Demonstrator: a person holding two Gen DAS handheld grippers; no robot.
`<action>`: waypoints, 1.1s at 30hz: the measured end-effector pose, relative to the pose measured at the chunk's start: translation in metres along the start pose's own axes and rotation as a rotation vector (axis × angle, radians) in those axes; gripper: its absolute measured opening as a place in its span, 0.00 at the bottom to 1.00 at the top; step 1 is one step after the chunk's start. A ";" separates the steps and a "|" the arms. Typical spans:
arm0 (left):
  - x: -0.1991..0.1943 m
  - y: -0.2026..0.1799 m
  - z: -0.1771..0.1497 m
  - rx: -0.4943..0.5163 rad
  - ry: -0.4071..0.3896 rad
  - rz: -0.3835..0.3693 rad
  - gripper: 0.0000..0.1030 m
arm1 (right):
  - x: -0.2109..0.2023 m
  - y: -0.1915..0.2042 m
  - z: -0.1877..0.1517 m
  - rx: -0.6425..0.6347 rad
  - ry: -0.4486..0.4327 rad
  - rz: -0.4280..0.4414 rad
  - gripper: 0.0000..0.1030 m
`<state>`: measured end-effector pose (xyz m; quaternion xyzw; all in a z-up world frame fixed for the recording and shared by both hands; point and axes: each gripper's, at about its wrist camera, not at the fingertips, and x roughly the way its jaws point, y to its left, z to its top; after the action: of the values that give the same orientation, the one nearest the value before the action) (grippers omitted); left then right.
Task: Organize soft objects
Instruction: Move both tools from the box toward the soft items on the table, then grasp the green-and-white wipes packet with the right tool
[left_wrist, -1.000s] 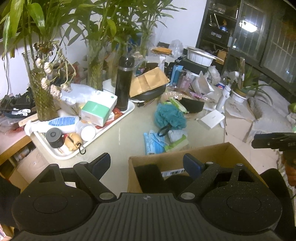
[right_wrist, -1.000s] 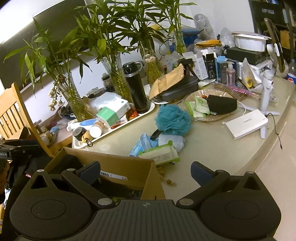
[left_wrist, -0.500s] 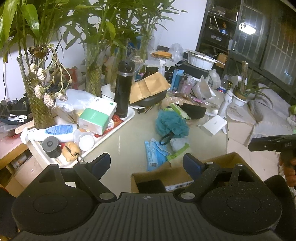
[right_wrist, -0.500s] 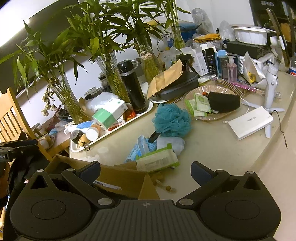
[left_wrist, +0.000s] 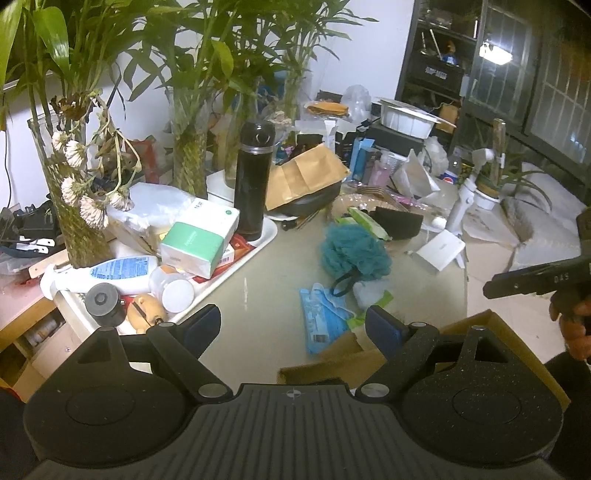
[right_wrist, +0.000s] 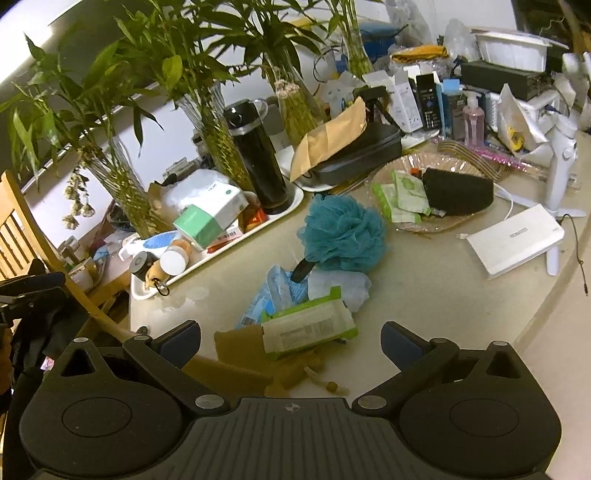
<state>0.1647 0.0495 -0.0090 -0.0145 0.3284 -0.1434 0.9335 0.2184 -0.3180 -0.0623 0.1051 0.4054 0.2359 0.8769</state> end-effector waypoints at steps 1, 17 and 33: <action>0.002 0.001 0.001 0.000 0.000 0.002 0.84 | 0.004 -0.002 0.002 0.002 0.008 0.001 1.00; 0.026 0.011 0.008 0.023 0.030 0.002 0.84 | 0.083 -0.048 0.022 0.101 0.149 0.101 1.00; 0.032 0.018 0.003 -0.017 0.024 0.001 0.84 | 0.185 -0.097 0.006 0.586 0.428 0.266 0.99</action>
<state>0.1954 0.0578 -0.0283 -0.0205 0.3408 -0.1404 0.9293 0.3586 -0.3099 -0.2170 0.3514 0.6124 0.2384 0.6669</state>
